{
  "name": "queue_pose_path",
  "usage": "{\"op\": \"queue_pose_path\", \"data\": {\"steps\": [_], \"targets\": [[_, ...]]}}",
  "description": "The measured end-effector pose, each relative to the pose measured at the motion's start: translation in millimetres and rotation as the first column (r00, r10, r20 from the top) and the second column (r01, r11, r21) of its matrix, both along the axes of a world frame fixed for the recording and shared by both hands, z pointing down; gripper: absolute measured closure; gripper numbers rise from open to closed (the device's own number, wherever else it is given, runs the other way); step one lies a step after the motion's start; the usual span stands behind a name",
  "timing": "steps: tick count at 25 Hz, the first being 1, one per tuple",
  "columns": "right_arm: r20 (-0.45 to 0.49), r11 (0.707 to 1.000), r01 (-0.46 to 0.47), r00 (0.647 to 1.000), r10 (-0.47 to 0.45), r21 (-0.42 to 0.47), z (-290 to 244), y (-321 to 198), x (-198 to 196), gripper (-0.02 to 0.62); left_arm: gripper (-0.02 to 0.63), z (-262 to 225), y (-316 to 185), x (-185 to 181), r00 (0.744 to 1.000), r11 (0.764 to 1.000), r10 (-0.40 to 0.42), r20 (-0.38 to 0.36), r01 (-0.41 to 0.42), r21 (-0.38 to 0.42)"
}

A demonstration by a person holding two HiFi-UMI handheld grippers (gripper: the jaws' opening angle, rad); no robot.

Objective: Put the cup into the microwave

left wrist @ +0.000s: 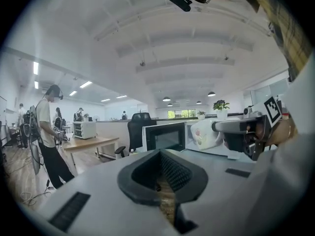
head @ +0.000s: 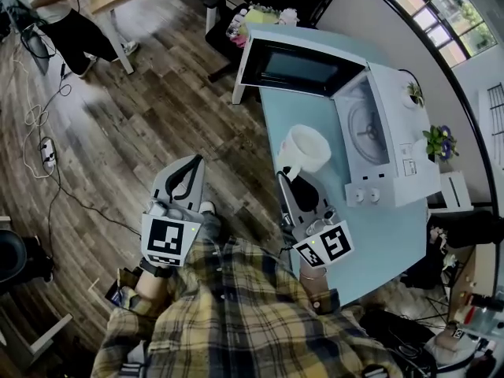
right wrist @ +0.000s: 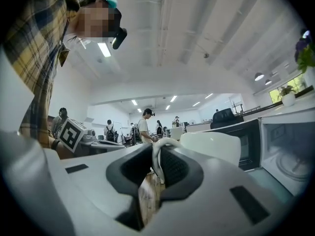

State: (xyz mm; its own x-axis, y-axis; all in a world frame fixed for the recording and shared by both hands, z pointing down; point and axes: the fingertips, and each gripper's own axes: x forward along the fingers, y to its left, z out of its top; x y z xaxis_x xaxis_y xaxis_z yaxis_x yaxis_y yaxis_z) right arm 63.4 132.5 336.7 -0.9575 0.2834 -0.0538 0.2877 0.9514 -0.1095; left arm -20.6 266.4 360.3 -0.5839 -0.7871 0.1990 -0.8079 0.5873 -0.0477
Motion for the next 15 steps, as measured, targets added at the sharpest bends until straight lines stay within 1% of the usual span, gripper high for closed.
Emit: {"op": "queue_pose_path", "data": {"steps": [4,7,12,15], "targets": [[-0.004,0.999,-0.038,0.999,0.038,-0.008,2,-3,-26,0.541,0.614,1,-2,-31,1.000,1.000,0.029,0.001,-0.029,-0.002],[-0.008,0.997,-0.070,0.998,0.070,-0.013,5,-8,-40,0.541,0.614,4,-4,-47,0.999,0.999,0.050,-0.004,-0.050,-0.001],[-0.009,0.993,-0.121,0.993,0.121,-0.009,7,-10,-53,0.540,0.614,13,-4,-63,0.996,0.996,0.088,-0.026,-0.088,-0.010],[-0.022,0.990,-0.144,0.989,0.144,-0.010,11,-11,-53,0.540,0.614,19,-6,-65,0.993,0.994,0.107,-0.043,-0.107,-0.008]]}}
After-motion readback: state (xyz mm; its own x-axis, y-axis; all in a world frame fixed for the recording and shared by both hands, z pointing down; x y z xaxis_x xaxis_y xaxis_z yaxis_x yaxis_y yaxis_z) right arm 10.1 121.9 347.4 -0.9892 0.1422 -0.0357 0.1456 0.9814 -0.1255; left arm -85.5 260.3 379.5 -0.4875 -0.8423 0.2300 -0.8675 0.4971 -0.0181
